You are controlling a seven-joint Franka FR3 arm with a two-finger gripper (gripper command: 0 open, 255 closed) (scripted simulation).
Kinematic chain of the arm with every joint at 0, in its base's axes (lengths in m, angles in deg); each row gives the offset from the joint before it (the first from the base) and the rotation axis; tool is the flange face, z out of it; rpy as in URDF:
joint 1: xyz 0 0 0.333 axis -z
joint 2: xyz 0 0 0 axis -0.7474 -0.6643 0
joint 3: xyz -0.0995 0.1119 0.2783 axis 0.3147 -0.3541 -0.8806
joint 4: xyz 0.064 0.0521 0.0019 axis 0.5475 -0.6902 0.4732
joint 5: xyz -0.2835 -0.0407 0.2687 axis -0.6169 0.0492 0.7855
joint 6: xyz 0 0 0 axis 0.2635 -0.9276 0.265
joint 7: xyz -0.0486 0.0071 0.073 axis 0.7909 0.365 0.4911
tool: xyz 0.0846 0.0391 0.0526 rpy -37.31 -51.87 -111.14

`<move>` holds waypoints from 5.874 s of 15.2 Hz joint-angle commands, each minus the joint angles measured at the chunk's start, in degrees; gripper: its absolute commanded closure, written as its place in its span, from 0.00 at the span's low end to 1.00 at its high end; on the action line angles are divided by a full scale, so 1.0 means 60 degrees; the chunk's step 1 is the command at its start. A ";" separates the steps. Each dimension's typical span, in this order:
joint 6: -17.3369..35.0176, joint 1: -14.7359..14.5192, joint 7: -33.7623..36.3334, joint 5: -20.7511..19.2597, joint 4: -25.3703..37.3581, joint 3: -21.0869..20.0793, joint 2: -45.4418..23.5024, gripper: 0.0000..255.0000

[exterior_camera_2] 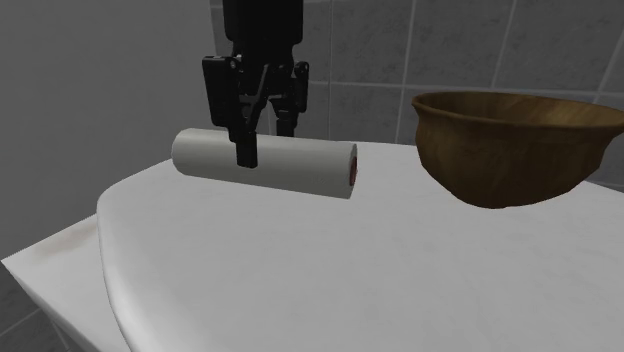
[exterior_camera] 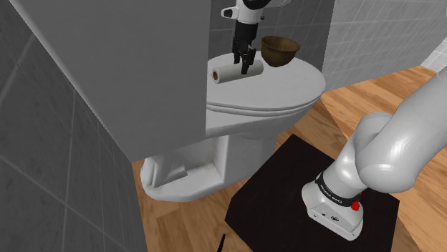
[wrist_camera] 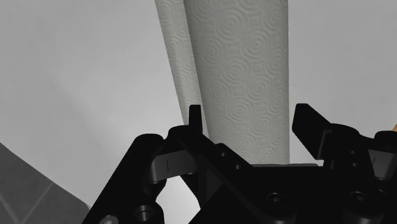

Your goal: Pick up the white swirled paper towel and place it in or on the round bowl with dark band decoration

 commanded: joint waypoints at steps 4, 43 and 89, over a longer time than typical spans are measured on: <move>-0.0259 0.0000 0.0009 -0.0008 0.0214 -0.0003 0.0027 1.00; -0.4497 0.0894 -0.1984 0.0083 0.5228 0.1063 -0.0816 1.00; -0.4232 0.2393 -0.4773 0.0583 0.6156 0.2420 -0.2202 0.00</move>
